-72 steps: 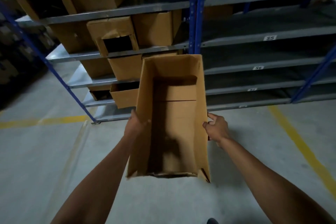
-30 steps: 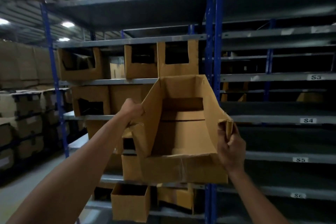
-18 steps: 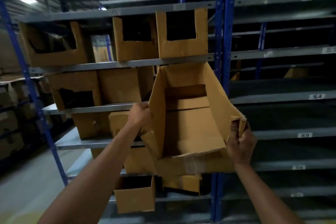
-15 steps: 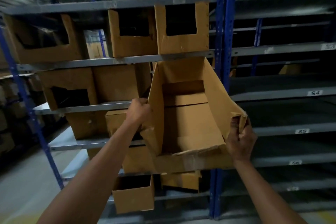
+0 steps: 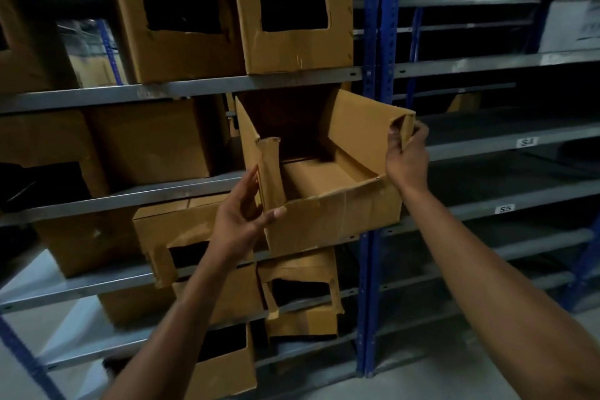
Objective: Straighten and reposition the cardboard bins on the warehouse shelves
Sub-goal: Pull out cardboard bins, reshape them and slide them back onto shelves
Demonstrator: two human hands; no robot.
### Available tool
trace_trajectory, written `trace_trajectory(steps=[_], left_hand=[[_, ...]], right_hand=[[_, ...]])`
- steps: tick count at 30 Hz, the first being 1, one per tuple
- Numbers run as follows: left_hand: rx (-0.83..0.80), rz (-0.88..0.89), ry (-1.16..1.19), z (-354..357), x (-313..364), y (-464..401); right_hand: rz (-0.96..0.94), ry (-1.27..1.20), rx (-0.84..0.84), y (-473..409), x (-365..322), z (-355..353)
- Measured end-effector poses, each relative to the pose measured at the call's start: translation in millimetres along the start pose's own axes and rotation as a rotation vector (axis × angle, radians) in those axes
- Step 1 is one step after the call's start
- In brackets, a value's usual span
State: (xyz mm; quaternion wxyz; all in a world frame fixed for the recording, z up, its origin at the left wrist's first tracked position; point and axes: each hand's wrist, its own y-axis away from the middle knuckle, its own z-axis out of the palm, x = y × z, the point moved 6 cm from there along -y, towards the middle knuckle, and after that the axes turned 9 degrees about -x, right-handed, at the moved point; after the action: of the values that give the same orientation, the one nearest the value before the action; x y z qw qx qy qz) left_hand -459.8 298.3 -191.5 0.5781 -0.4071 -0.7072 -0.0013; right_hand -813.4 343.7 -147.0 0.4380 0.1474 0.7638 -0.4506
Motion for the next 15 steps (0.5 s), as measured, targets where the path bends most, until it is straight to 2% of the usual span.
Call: trace_trajectory(steps=[5,8,10,13,15], left_hand=[[0.226,-0.079,-0.141,-18,-50,-57],[0.354,-0.166,-0.216,-33,-78,-98],[0.417,-0.180,-0.283,-40,-95,-128],[0.423,-0.190,-0.304,-44,-123,-173],[0.384,-0.192,-0.322,-38,-144,-195]], right_hand=[[0.039,-0.049,-0.099,-39,48,49],[-0.058,0.008,-0.087,-31,75,79],[-0.144,0.101,-0.158,-24,97,111],[-0.172,0.297,-0.352,-35,137,168],[-0.165,0.430,-0.362,-48,160,192]])
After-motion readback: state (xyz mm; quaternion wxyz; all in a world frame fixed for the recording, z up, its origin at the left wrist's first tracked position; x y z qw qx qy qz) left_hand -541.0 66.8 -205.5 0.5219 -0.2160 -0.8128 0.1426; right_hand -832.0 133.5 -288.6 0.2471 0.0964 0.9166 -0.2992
